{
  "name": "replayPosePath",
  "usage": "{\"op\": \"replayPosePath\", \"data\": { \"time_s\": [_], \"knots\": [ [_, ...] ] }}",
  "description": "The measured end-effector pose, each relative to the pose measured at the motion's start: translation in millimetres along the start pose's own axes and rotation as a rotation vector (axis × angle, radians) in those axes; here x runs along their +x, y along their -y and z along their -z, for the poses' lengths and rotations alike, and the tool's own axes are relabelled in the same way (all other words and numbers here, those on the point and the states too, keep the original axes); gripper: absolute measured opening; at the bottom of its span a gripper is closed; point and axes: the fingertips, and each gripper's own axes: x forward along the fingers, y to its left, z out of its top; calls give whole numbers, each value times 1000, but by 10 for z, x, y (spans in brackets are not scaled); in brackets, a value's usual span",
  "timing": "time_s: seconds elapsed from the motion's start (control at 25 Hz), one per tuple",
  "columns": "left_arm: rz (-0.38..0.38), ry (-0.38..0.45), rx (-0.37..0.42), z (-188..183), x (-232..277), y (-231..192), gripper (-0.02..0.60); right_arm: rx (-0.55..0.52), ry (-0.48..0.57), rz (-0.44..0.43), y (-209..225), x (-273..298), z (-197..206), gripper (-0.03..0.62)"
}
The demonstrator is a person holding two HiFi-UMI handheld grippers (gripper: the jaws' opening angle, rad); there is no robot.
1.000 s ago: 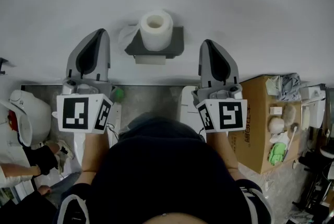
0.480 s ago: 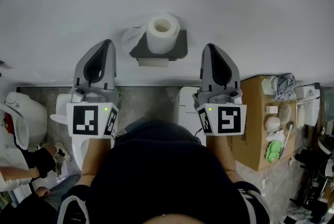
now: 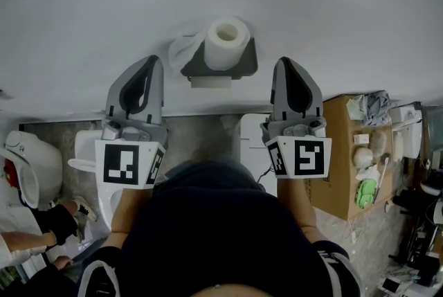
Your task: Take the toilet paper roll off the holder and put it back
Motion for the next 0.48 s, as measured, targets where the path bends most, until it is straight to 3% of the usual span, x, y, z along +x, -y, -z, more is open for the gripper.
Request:
{"op": "replayPosePath", "data": {
  "time_s": [0.48],
  "knots": [
    [54,10,-13,75,-57,-58,0,-32,2,19,-188,21,-30,15]
  ]
}}
